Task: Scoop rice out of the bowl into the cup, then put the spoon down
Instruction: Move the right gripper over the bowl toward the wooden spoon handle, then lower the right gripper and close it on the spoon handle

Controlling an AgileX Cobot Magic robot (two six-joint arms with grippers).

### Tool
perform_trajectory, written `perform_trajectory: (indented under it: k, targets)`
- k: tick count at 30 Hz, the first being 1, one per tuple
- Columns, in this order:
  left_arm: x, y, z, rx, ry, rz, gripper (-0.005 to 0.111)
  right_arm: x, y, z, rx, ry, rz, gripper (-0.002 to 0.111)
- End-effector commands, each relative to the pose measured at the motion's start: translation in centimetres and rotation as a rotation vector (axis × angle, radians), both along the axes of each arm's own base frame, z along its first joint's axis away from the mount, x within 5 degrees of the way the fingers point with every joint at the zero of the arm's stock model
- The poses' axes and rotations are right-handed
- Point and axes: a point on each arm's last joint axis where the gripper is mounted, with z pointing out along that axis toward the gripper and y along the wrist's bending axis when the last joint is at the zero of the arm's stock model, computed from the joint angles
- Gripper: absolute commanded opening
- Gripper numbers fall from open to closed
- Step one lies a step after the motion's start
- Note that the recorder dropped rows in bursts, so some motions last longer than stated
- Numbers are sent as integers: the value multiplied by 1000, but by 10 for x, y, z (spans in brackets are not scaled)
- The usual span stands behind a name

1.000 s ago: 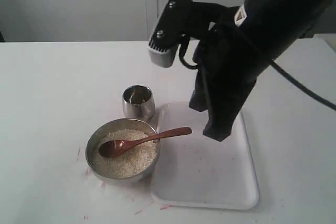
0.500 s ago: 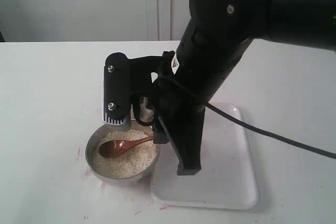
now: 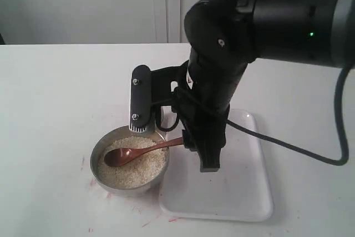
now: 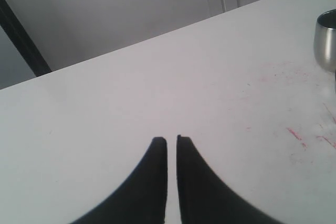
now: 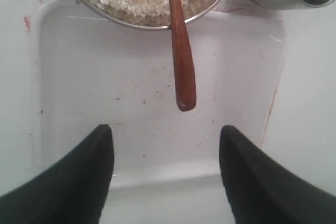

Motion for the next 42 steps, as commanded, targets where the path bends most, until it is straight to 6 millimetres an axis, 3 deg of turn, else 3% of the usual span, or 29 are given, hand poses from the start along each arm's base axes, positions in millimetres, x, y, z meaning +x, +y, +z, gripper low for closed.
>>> perform_trajectory:
  k: [1,6,9,13,21,35,42]
  targets:
    - [0,0,3,-12,-13,-2,14,8,2,-10,-43,-7,14,57]
    - [0,0,3,-12,-13,-2,14,11,5,-26,-86,40,28,57]
    - [0,0,3,-12,-13,-2,14,15,3,-26,-28,50,17,56]
    - [0,0,3,-12,-13,-2,14,23,-12,-25,-12,81,-39,49]
    - [0,0,3,-12,-13,-2,14,33,-32,-26,114,185,-84,49]
    - [0,0,3,-12,-13,-2,14,53,-19,-36,155,154,-67,49]
    - [0,0,3,-12,-13,-2,14,53,-18,-41,139,173,4,41]
